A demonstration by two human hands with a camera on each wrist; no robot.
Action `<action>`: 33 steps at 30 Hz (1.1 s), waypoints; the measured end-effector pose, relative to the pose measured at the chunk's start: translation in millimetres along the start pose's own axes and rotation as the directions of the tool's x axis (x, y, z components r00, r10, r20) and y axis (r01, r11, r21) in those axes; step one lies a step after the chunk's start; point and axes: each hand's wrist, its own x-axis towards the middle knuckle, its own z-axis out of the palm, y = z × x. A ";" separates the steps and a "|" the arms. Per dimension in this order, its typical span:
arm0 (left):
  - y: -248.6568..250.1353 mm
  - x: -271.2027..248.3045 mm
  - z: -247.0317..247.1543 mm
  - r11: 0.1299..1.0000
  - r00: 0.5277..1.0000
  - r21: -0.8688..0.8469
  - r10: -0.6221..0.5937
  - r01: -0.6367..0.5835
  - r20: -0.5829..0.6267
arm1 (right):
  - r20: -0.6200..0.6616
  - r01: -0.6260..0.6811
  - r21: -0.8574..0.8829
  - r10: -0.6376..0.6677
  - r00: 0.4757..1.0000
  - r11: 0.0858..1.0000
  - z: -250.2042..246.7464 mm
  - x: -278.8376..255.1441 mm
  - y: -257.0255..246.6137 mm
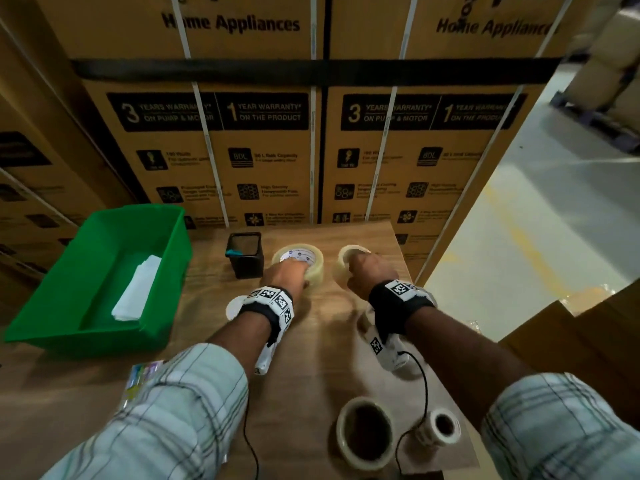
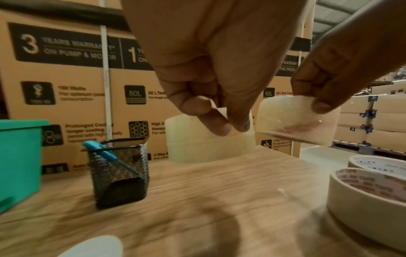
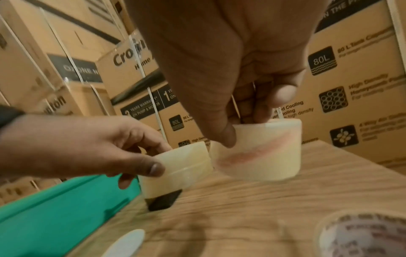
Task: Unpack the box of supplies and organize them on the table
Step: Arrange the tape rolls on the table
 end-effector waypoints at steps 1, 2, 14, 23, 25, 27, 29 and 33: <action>1.5 10.1 0.8 1.000 1.000 0.007 0.002 -0.002 0.009 | -0.007 -0.001 0.000 0.001 1.000 1.000 -0.7 8.9 0.5; 3.0 18.1 3.1 1.000 1.000 0.012 0.002 -0.002 0.015 | -0.008 0.004 -0.001 -0.004 1.000 1.000 0.7 17.2 0.2; -9.4 99.2 45.5 0.998 0.996 -0.019 0.060 -0.059 0.063 | 0.051 -0.087 0.005 0.087 0.995 0.996 31.1 101.9 0.6; -11.2 110.5 62.1 0.988 0.996 -0.144 0.064 -0.055 0.064 | 0.075 -0.120 0.000 0.120 0.990 0.993 49.0 111.7 2.5; -16.7 110.0 65.2 0.977 0.992 -0.203 0.083 -0.063 0.091 | 0.089 -0.141 0.039 0.137 0.987 0.989 51.4 109.7 3.1; -19.3 108.3 63.7 0.969 0.990 -0.233 0.105 -0.082 0.091 | 0.089 -0.151 0.062 0.145 0.985 0.987 50.1 106.1 4.2; -19.2 105.2 58.5 0.961 0.992 -0.256 0.120 -0.105 0.044 | 0.060 -0.157 0.070 0.153 0.986 0.985 45.4 100.7 5.7; -15.7 92.0 41.0 0.956 0.990 -0.263 0.139 -0.133 0.004 | -0.044 -0.128 0.081 0.132 0.990 0.988 32.0 81.8 5.7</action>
